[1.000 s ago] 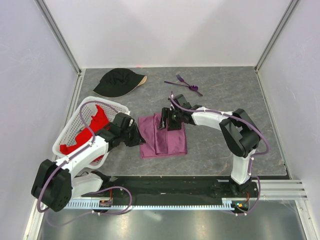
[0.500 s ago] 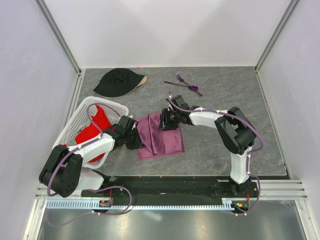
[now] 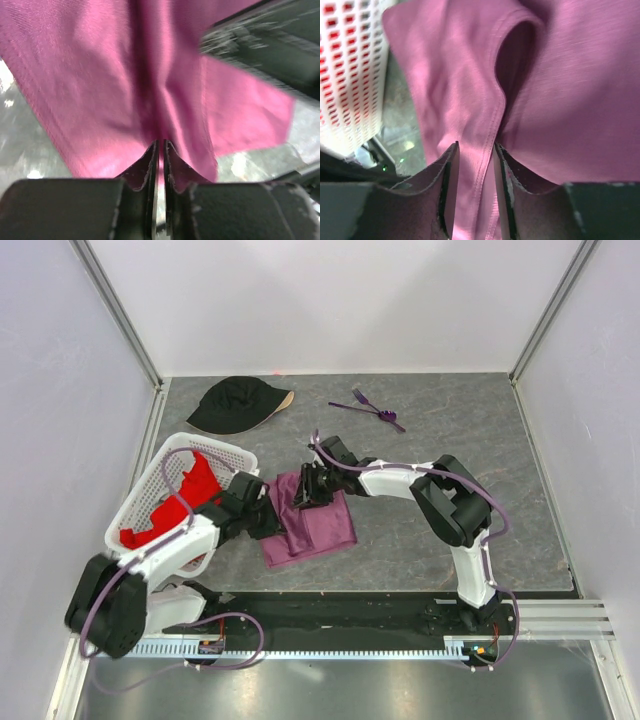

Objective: Fold the napkin into a case and place the utensils inside
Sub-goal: Smooth out the square-folded napkin at the center of the board.

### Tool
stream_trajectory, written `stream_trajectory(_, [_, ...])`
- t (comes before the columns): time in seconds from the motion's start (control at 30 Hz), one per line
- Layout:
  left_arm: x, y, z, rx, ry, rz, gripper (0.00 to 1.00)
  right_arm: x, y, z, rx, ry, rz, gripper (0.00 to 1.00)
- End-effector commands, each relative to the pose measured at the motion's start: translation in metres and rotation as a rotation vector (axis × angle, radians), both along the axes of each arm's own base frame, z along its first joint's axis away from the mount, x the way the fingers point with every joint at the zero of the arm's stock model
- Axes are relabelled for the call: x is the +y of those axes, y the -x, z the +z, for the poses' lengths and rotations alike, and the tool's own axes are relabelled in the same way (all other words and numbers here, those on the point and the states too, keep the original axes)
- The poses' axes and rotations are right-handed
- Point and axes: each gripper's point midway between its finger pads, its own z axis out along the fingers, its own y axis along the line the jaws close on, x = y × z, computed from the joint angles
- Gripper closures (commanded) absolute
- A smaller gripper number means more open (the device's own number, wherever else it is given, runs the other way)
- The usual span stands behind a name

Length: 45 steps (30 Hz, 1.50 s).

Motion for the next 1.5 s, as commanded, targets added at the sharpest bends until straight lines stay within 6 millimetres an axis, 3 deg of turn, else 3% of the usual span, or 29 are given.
stream_trajectory(0.0, [0.006,-0.005,0.064,-0.13,0.055,0.057,0.82,0.012,-0.003,0.046,-0.064,-0.104,0.015,0.57])
stream_trajectory(0.03, [0.008,-0.01,0.079,-0.168,0.058,0.069,0.79,0.006,-0.003,0.047,-0.056,-0.111,0.016,0.5])
stream_trajectory(0.1, [0.007,-0.013,0.098,-0.218,0.078,0.066,0.77,-0.003,-0.006,0.058,-0.056,-0.125,-0.004,0.44])
stream_trajectory(0.13, [0.003,-0.019,0.11,-0.24,0.094,0.054,0.76,-0.016,-0.007,0.052,-0.043,-0.113,-0.03,0.43])
stream_trajectory(0.2, [-0.003,-0.026,0.107,-0.216,0.076,0.022,0.76,-0.028,-0.009,0.06,-0.068,-0.11,-0.053,0.43])
stream_trajectory(0.23, [-0.009,-0.031,0.115,-0.221,0.09,0.004,0.78,-0.037,-0.006,0.054,-0.057,-0.096,-0.06,0.43])
stream_trajectory(0.3, [-0.016,-0.037,0.108,-0.185,0.082,-0.017,0.79,-0.043,-0.003,0.055,-0.066,-0.09,-0.061,0.47])
stream_trajectory(0.37, [-0.032,-0.047,0.118,-0.199,0.132,-0.064,0.79,-0.051,0.004,0.043,-0.056,-0.062,-0.064,0.51])
stream_trajectory(0.4, [-0.037,-0.051,0.109,-0.167,0.127,-0.079,0.8,-0.053,0.005,0.041,-0.056,-0.056,-0.065,0.6])
stream_trajectory(0.43, [-0.045,-0.058,0.115,-0.172,0.142,-0.1,0.81,-0.057,0.011,0.032,-0.037,-0.039,-0.066,0.66])
stream_trajectory(0.5, [-0.052,-0.065,0.112,-0.157,0.132,-0.137,0.83,-0.061,0.011,0.027,-0.053,-0.036,-0.08,0.81])
stream_trajectory(0.67, [-0.061,-0.093,0.082,-0.096,0.049,-0.16,0.86,-0.079,0.011,0.011,-0.076,0.038,-0.131,0.96])
stream_trajectory(0.7, [-0.065,-0.099,0.084,-0.105,0.047,-0.166,0.88,-0.082,0.013,0.006,-0.07,0.049,-0.135,1.0])
stream_trajectory(0.87, [-0.073,-0.113,0.043,-0.015,-0.043,-0.174,0.92,-0.091,0.015,-0.004,-0.066,0.08,-0.168,1.0])
stream_trajectory(1.1, [-0.087,-0.135,0.034,0.004,-0.119,-0.159,0.94,-0.116,0.02,-0.019,-0.054,0.136,-0.275,1.0])
stream_trajectory(1.3, [-0.077,-0.143,0.02,0.021,-0.225,-0.152,0.95,-0.136,0.02,-0.022,-0.055,0.137,-0.35,1.0])
stream_trajectory(1.47, [-0.073,-0.143,-0.002,0.077,-0.282,-0.177,0.95,-0.137,0.02,-0.024,-0.045,0.124,-0.359,1.0])
